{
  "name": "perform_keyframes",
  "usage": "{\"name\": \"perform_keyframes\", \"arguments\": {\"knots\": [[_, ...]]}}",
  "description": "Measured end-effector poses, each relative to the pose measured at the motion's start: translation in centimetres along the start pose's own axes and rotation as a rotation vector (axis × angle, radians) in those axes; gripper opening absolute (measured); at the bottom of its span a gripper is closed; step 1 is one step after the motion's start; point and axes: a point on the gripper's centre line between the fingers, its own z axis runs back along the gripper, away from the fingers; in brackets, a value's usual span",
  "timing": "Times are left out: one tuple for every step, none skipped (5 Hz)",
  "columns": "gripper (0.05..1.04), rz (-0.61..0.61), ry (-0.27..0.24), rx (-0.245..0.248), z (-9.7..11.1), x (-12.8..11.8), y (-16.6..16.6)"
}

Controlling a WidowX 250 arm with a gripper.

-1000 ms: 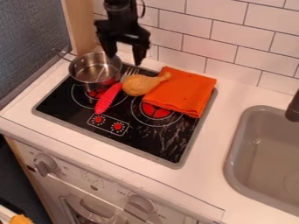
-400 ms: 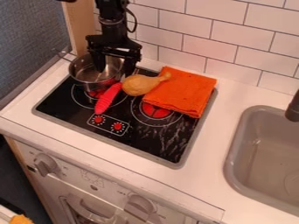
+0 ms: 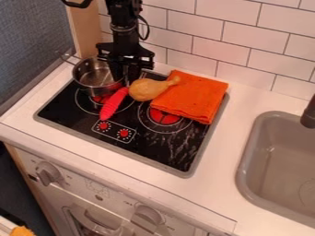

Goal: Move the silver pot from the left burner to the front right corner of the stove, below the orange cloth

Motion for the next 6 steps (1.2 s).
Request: {"name": "perform_keyframes", "arguments": {"knots": [[0.157, -0.006, -0.002, 0.010, 0.1, 0.1, -0.5], [0.090, 0.026, -0.032, 0.009, 1.3, 0.5, -0.6], [0.087, 0.057, -0.140, 0.025, 5.8, 1.2, -0.3], [0.085, 0.011, -0.214, 0.023, 9.1, 0.0, -2.4], [0.085, -0.094, -0.245, -0.026, 11.1, -2.3, -6.3], [0.085, -0.158, -0.203, -0.075, 11.3, -6.7, -10.0]]}}
